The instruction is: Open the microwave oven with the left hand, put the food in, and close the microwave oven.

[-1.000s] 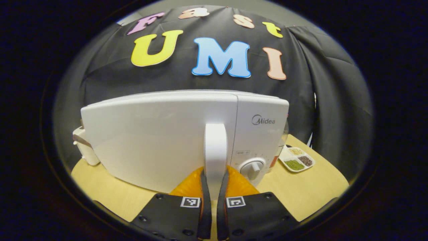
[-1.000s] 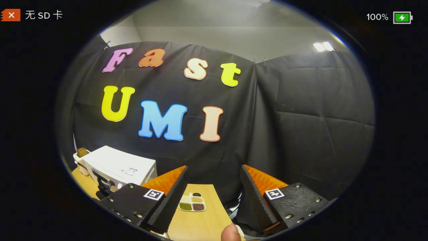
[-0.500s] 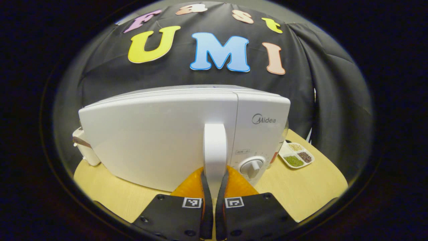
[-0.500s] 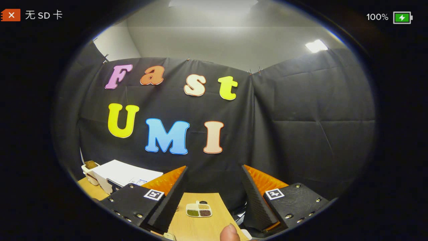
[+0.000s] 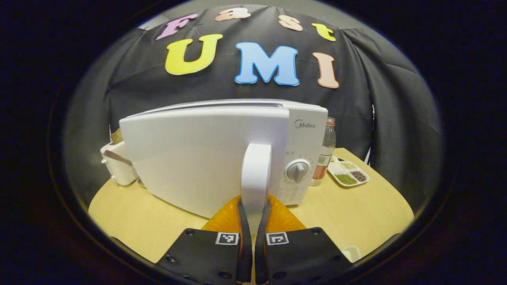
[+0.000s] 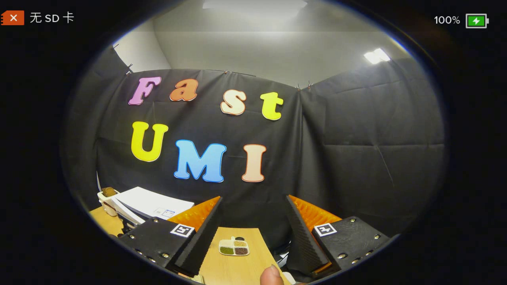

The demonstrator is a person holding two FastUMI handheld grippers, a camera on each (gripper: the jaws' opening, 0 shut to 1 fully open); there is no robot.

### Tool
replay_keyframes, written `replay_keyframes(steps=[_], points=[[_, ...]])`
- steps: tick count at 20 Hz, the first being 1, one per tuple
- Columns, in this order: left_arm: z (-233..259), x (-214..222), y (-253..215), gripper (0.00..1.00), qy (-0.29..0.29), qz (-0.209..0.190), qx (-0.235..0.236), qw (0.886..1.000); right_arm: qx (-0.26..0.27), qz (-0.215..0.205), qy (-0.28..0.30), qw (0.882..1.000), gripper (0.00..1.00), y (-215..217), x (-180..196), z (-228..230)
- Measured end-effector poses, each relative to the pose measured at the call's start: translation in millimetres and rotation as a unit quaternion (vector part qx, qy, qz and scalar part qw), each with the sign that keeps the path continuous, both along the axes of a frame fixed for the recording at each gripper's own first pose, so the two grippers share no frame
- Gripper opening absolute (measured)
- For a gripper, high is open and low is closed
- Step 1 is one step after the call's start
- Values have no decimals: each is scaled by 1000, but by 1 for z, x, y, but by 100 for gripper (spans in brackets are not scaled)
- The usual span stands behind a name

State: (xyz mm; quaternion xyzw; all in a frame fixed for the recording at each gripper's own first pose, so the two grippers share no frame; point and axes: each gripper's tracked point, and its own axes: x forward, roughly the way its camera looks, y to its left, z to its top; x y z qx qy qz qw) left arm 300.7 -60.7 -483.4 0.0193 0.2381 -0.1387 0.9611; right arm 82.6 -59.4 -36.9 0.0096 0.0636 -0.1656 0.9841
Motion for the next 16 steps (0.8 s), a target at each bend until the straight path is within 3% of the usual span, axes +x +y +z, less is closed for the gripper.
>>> replay_keyframes(steps=[3, 6, 12, 16], points=[[3, -49, 49, 11, -1, 14, 2, 1000, 17, 18, -7, 1000, 94, 9, 3, -1], [3, -84, 106, 11, 5, 55, 22, 998, 30, 48, -17, 998, 94, 24, 0, 1], [1, -120, 210, 11, 33, 141, 65, 987, 60, 125, -14, 990, 94, 58, -15, -11], [-1, -129, 240, 10, 48, 111, 53, 991, 92, 155, 16, 984, 94, 84, -26, -35]])
